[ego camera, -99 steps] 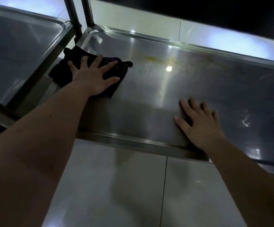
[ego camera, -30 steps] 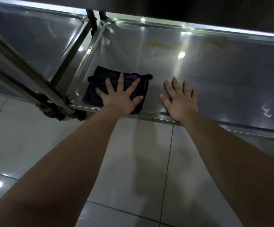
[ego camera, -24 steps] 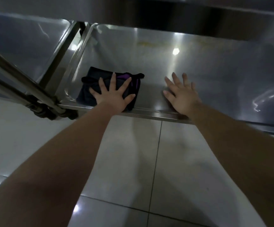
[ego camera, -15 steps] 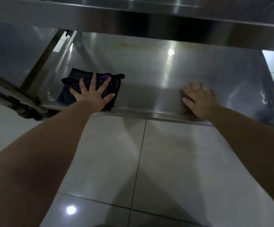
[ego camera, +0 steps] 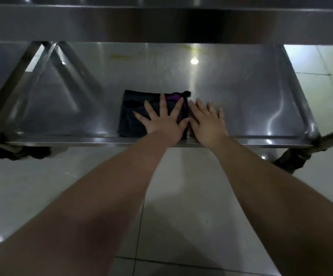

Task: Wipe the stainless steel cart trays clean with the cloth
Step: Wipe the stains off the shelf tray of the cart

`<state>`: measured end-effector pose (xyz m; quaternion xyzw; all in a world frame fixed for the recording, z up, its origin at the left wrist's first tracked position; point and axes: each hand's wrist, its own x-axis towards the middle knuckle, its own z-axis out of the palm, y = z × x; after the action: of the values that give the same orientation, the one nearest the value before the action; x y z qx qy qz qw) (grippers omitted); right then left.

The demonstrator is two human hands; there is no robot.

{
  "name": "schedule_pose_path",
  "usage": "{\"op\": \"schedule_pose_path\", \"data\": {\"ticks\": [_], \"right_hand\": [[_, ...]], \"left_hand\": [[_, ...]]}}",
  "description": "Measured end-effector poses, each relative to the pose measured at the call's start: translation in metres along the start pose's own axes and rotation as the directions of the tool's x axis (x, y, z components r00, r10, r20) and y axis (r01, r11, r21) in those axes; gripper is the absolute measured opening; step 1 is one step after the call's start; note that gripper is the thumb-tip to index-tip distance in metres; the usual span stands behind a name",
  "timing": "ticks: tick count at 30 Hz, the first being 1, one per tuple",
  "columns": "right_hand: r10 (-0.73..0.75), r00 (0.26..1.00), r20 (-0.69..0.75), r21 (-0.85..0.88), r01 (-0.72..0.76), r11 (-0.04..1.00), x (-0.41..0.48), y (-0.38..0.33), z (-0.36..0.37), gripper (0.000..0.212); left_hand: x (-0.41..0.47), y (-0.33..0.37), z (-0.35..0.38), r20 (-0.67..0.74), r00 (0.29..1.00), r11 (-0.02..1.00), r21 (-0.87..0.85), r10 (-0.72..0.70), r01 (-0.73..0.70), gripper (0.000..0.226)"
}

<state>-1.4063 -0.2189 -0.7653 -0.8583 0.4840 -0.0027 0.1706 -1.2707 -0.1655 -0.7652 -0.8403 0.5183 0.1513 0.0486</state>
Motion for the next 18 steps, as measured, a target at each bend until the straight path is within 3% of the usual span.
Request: {"op": "schedule_pose_path", "data": {"ticks": [4,8,10,13,15,18], "right_hand": [[0.194,0.964,-0.18,0.326,-0.128,0.937,-0.013,0.029,-0.016,0.058],[0.168,0.966,-0.198,0.446,-0.064,0.893,-0.024,0.04,-0.026,0.048],[0.174,0.962,-0.21,0.489,-0.051,0.871,-0.024,0.039,-0.033,0.043],[0.052,0.965,-0.258,0.43,0.066,0.9,-0.014,0.026,-0.038,0.036],[-0.054,0.976,-0.212,0.285,0.115,0.952,-0.002,0.012,-0.036,0.039],[-0.015,0.993,-0.113,0.167,0.034,0.985,0.015,0.001,-0.03,0.045]], "left_hand": [[-0.006,0.07,0.005,0.017,1.0,1.0,-0.017,0.024,-0.024,0.066],[-0.013,0.06,-0.01,0.044,0.997,0.995,-0.088,0.058,-0.054,0.066],[-0.016,0.039,-0.024,-0.038,0.994,0.988,-0.117,0.101,-0.105,0.058],[-0.014,-0.006,-0.04,-0.24,0.948,0.977,0.004,0.209,-0.215,0.041],[-0.008,-0.032,-0.044,-0.272,0.939,0.977,0.019,0.209,-0.212,0.04],[0.002,-0.051,-0.044,-0.277,0.95,0.986,-0.045,0.143,-0.162,0.041]]}}
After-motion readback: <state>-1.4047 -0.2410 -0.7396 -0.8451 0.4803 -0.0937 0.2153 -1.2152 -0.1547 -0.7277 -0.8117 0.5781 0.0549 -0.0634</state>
